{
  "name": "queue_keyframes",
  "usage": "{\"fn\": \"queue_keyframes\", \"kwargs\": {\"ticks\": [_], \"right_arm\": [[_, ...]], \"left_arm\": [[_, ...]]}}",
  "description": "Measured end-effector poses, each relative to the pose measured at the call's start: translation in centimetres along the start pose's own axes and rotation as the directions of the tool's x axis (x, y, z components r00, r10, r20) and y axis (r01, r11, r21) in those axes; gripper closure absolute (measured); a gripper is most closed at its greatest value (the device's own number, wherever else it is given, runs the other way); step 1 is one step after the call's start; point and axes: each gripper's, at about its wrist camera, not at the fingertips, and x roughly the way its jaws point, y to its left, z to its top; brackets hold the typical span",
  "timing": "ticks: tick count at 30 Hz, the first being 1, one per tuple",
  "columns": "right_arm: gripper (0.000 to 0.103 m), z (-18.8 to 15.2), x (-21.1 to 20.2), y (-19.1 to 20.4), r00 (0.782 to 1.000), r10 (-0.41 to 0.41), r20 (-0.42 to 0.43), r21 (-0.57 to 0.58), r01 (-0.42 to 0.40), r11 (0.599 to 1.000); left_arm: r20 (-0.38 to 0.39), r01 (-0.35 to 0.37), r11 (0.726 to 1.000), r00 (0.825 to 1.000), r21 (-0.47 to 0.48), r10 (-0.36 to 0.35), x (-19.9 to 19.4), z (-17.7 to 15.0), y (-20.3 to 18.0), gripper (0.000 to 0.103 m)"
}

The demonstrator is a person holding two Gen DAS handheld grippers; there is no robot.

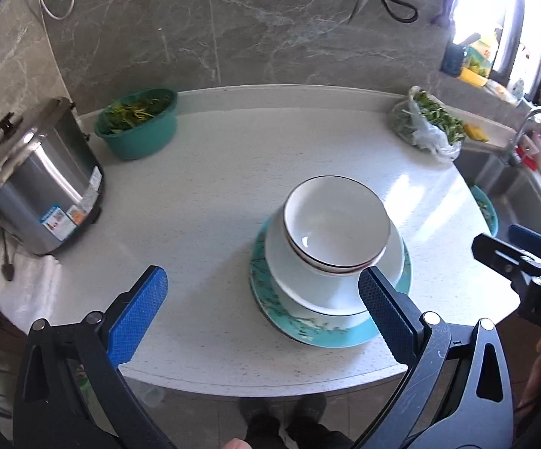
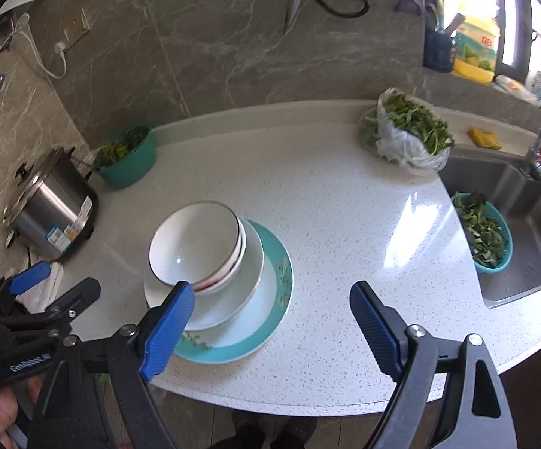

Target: Organize plates and bowls

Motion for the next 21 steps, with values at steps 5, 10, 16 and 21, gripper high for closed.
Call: {"fn": "queue_keyframes", "kwargs": {"ticks": [5, 10, 16, 21], "right_arm": [[0.015, 0.0, -0.6, 1.3, 0.998, -0.06, 0.017, -0.004, 0.06, 0.998], [0.015, -0.1, -1.2, 2.3, 0.997, -0.075, 0.031, -0.011, 0.076, 0.997], [0.015, -0.3, -1.8, 3.2, 0.996, -0.083, 0.041, -0.024, 0.085, 0.996], [0.014, -0.5, -2.2, 3.6, 0.995, -0.092, 0.046, -0.028, 0.093, 0.995]], "left_arm": [[0.0, -0.007, 1.0, 1.0, -0.002, 0.007, -0.5, -0.3, 0.5, 0.0], [0.013, -0.052, 0.998, 0.999, 0.036, 0.052, -1.0, -1.0, 0.3, 0.0], [0.021, -0.039, 0.999, 0.999, 0.02, 0.039, -1.6, -1.4, 0.9, 0.0], [0.002, -0.027, 1.0, 1.0, -0.011, 0.027, -1.8, -1.8, 1.6, 0.0]]}}
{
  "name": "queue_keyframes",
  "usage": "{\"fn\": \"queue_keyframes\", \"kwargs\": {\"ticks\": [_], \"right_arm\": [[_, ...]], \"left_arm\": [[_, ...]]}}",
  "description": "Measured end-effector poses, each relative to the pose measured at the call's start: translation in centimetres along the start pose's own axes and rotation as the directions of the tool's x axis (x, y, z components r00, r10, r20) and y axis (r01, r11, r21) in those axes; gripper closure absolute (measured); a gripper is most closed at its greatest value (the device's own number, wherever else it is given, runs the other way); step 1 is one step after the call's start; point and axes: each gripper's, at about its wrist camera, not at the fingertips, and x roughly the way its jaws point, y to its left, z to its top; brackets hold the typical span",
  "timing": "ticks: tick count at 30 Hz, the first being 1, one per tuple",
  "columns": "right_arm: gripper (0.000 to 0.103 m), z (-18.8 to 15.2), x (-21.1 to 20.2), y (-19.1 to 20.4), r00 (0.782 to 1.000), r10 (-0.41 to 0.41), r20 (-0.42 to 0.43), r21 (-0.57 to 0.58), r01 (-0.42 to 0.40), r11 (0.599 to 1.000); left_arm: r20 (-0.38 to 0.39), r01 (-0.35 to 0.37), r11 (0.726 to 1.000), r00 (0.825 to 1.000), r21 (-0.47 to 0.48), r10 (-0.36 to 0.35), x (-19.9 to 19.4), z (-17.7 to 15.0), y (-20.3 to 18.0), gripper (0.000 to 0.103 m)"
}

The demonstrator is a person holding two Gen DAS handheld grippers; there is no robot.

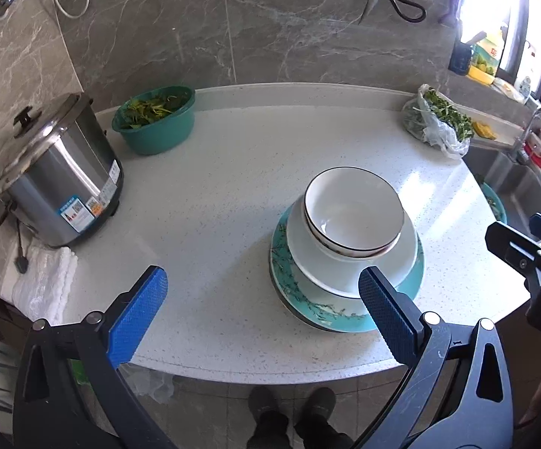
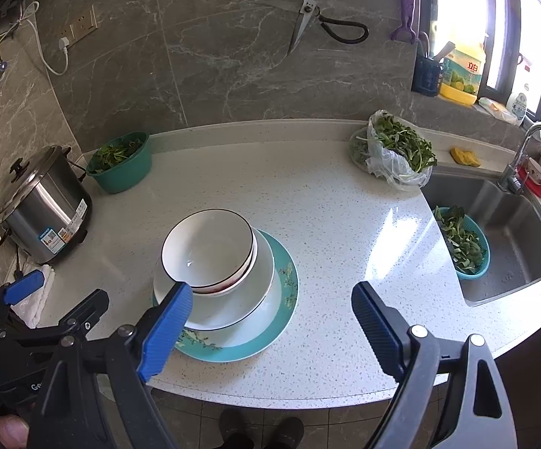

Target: Organize plates and bowls

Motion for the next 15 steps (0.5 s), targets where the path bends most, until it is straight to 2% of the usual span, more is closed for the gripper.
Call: {"fn": "queue_keyframes", "kwargs": {"ticks": [3, 7, 15], "right_arm": [[0.014, -0.1, -0.2, 0.1, 1.0, -0.002, 0.002, -0.002, 0.002, 1.0], [0.014, -0.2, -0.5, 0.3, 1.0, -0.003, 0.003, -0.006, 0.003, 1.0], [0.014, -0.4, -0.8, 0.7, 1.0, -0.013, -0.007, -0.011, 0.013, 1.0]], "left_arm": [[0.014, 0.03, 1.0, 0.999, -0.002, -0.03, -0.4, -0.1, -0.1, 0.0], [0.017, 0.007, 1.0, 1.0, 0.02, -0.007, -0.8, -0.2, -0.7, 0.0], [0.038, -0.008, 1.0, 0.999, 0.003, 0.008, -1.8, -0.3, -0.2, 0.0]]}}
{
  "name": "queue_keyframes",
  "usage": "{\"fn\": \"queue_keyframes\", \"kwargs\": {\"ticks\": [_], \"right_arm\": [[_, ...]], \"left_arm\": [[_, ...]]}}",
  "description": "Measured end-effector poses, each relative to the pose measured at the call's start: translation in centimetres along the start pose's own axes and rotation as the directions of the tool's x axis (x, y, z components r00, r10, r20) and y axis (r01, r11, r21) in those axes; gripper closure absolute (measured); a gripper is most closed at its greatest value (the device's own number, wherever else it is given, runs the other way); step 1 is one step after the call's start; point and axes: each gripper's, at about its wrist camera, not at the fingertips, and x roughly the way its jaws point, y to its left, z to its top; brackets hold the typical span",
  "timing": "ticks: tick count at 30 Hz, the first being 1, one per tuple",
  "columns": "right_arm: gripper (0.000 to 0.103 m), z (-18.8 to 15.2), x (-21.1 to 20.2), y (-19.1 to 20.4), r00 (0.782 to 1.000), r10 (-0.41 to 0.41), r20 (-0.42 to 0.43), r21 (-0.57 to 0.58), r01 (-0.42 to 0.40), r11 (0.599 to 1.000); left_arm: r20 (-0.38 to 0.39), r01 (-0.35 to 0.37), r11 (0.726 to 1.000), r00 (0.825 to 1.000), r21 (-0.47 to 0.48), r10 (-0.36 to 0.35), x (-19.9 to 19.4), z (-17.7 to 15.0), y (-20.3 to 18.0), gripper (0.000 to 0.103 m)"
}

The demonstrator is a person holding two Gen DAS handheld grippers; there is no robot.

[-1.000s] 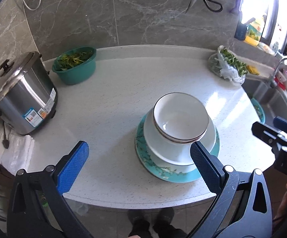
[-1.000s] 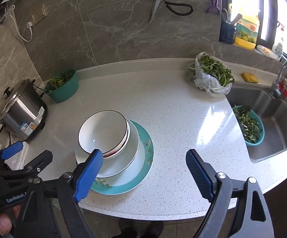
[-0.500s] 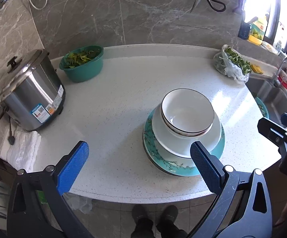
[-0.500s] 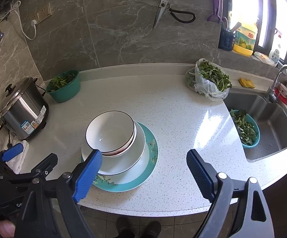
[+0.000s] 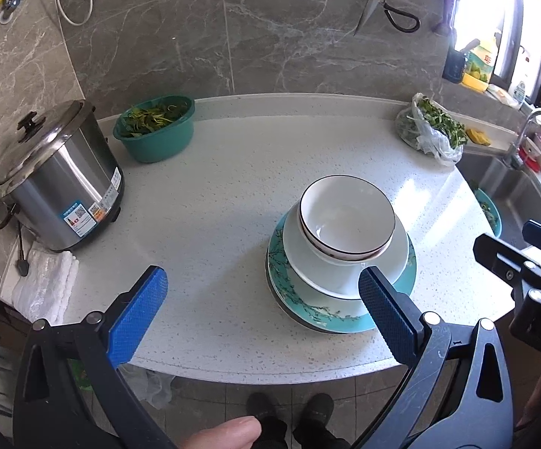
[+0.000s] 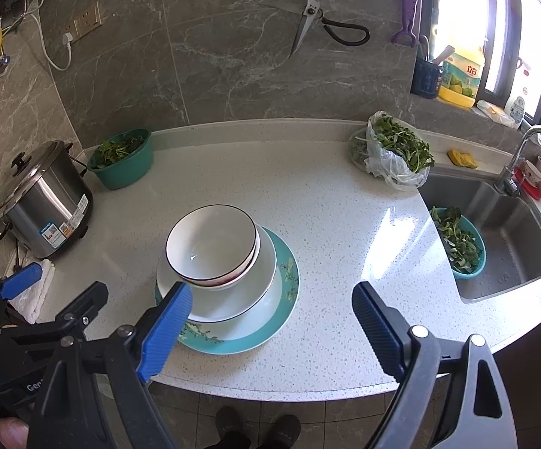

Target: Organize plates and bowls

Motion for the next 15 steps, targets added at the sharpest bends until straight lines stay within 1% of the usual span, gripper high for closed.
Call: {"fn": "queue_keyframes", "kwargs": {"ticks": [5, 15], "right_arm": [[0.013, -0.17, 0.03, 0.19, 1.0, 0.001, -0.014, 0.005, -0.001, 1.0], [0.013, -0.38, -0.15, 0.18, 1.0, -0.001, -0.016, 0.016, 0.001, 1.0]], "left_arm": [[-0.003, -0.001, 1.0, 1.0, 0.009, 0.001, -0.21, 0.0, -0.17, 0.0], [0.002, 0.0, 1.0, 1.0, 0.016, 0.0, -0.51, -0.02, -0.65, 0.0]]}}
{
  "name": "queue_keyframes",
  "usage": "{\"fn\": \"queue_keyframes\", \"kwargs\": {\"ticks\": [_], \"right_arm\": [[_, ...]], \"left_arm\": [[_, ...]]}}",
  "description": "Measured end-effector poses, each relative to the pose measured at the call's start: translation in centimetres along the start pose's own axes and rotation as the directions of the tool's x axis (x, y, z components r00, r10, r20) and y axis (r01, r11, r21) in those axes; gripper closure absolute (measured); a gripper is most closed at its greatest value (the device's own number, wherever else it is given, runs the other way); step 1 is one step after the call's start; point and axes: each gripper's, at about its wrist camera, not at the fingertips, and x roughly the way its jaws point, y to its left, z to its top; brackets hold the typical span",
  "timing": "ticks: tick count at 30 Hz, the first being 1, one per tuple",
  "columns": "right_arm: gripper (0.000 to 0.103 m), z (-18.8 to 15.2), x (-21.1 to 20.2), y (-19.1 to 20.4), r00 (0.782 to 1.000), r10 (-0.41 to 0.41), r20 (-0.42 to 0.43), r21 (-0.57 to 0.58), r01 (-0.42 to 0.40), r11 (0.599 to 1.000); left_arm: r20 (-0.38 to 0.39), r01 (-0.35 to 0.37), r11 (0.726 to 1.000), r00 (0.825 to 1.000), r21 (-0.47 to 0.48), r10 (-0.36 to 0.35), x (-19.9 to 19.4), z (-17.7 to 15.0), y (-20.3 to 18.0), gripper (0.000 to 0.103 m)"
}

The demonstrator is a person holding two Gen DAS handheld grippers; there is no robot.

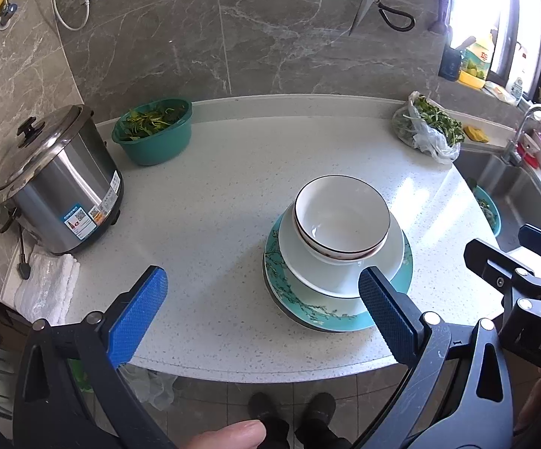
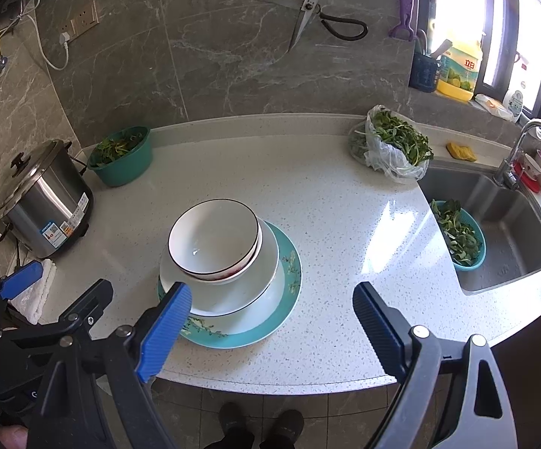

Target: Organize plates and bowls

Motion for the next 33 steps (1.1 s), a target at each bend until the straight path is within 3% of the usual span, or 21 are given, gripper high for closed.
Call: {"fn": "queue_keyframes", "kwargs": {"ticks": [33], "right_arm": [[0.013, 0.02, 0.16, -0.27, 1.0, -0.001, -0.006, 0.001, 0.001, 1.0]], "left_arm": [[-0.009, 0.008, 1.0, 1.0, 0.004, -0.008, 0.35, 0.27, -0.39, 0.0]]}}
